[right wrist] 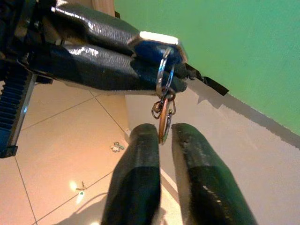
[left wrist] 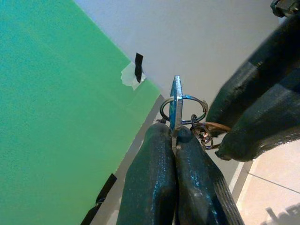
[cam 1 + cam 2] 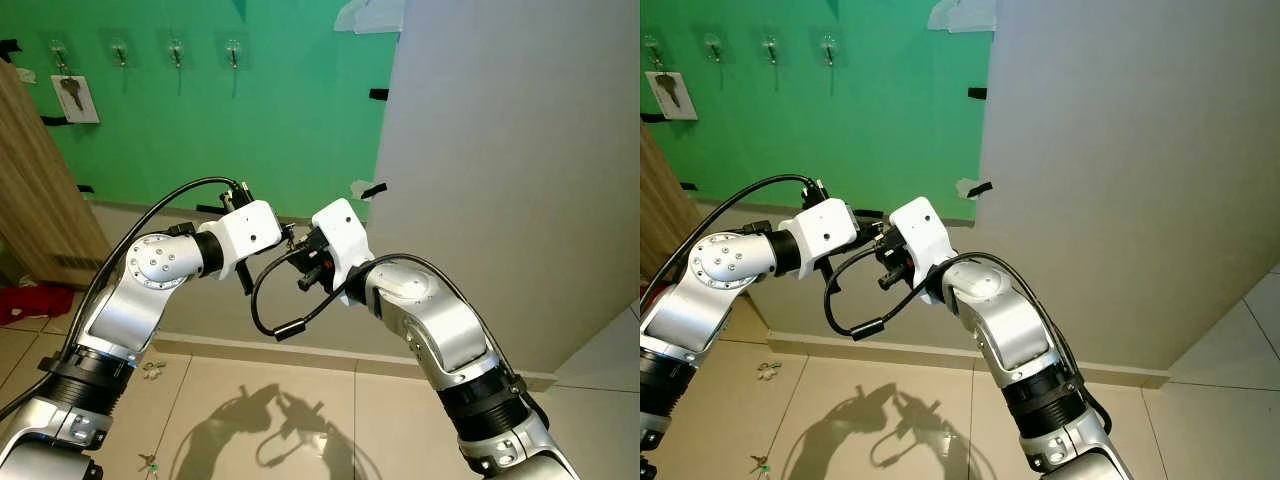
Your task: Hang keys on a hook
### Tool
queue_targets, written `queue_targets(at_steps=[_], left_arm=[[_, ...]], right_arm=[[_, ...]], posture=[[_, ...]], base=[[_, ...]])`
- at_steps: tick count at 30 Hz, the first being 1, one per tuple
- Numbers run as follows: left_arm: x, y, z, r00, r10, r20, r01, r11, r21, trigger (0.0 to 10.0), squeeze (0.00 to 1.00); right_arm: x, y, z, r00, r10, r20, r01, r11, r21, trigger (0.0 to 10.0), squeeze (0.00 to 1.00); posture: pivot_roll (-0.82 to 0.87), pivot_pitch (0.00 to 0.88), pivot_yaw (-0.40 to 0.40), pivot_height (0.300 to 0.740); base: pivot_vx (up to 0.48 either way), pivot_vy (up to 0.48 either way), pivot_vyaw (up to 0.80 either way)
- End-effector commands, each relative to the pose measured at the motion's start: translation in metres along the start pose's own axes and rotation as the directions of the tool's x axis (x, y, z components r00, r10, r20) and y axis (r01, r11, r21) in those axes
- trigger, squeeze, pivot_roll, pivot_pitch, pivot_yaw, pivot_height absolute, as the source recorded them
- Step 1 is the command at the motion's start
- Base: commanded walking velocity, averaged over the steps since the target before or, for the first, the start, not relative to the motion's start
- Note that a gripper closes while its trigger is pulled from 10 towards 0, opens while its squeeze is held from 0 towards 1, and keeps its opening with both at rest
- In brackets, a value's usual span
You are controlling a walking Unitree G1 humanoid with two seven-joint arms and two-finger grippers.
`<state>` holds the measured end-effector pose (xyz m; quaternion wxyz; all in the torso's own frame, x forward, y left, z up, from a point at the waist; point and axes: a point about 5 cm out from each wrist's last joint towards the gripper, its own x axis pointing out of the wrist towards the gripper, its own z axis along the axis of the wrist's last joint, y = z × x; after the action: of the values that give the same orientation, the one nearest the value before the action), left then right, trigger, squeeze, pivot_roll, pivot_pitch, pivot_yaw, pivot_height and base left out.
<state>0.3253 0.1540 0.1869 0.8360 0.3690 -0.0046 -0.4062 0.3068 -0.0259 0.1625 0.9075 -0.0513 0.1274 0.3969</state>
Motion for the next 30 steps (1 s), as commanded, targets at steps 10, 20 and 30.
queue_targets(at_steps=[10, 20, 30], left_arm=[[-0.003, 0.001, 0.0, 1.0, 0.022, -0.008, -0.022, 1.0, 0.004, 0.0, 0.0], [-0.004, 0.001, -0.002, 0.999, 0.034, 0.001, -0.034, 0.992, -0.118, 1.9, 1.0], [-0.01, 0.01, -0.011, 0.991, 0.135, -0.013, -0.133, 0.955, -0.263, 10.0, 1.0]], right_arm=[[-0.005, -0.011, -0.005, 1.0, -0.01, -0.003, 0.01, 0.999, -0.032, 0.0, 0.0], [-0.008, -0.018, -0.003, 1.0, 0.002, 0.006, -0.002, 0.999, -0.043, 0.0, 0.0], [-0.016, -0.04, -0.011, 0.998, -0.063, -0.026, 0.05, 0.937, -0.346, 0.0, 0.0]], posture=[[-0.04, 0.0, 0.001, 0.74], [-0.04, 0.0, 0.002, 0.74], [-0.04, 0.0, 0.001, 0.74]], base=[[0.0, 0.0, 0.0], [0.0, 0.0, 0.0], [0.0, 0.0, 0.0]])
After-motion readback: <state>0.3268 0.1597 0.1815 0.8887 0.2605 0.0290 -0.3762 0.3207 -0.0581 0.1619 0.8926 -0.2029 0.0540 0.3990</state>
